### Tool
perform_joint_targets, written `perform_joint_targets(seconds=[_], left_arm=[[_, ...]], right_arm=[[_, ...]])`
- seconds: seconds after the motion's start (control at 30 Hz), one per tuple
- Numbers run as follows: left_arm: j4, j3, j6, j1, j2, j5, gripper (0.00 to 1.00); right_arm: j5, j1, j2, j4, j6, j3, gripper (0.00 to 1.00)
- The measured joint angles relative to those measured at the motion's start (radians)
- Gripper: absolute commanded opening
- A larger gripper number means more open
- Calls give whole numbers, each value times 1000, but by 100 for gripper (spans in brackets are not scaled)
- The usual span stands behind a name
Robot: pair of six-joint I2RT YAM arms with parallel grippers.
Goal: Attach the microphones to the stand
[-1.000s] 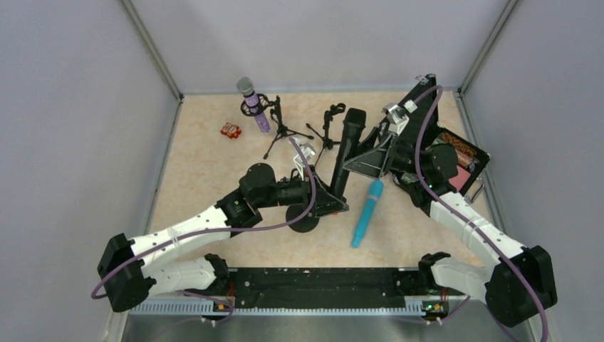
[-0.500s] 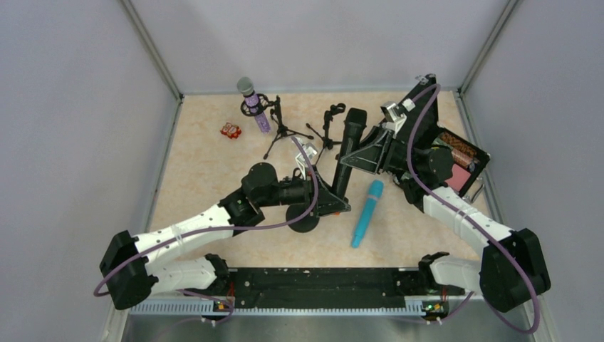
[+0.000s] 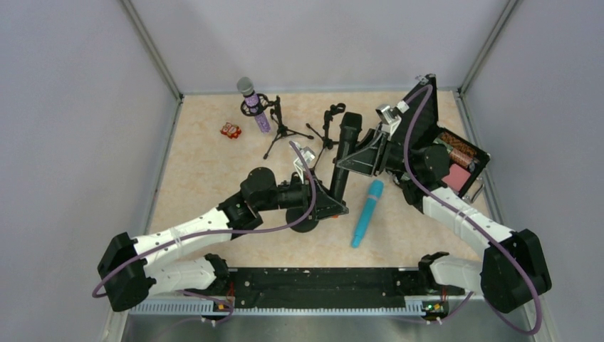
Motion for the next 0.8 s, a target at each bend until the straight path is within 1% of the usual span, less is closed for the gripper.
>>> perform_joint_targets(seconds=[0.1, 0.17, 0.23, 0.37, 0.57, 0.8], left_arm=[[11, -3, 13, 0, 0, -3, 66], [29, -3, 20, 0, 0, -7, 76], [43, -3, 28, 1, 0, -7, 83], [59, -3, 30, 1, 0, -19, 87], [76, -9, 52, 1, -7, -75, 87], [94, -23, 107, 1, -79, -230, 87]], right_arm=[[1, 0, -17, -65, -35, 0, 0], [4, 0, -27, -119, -66, 0, 0], [7, 0, -41, -176, -101, 0, 0], [27, 0, -84, -306, -187, 0, 0], [59, 0, -140, -443, -290, 2, 0], [120, 0, -206, -576, -392, 2, 0]])
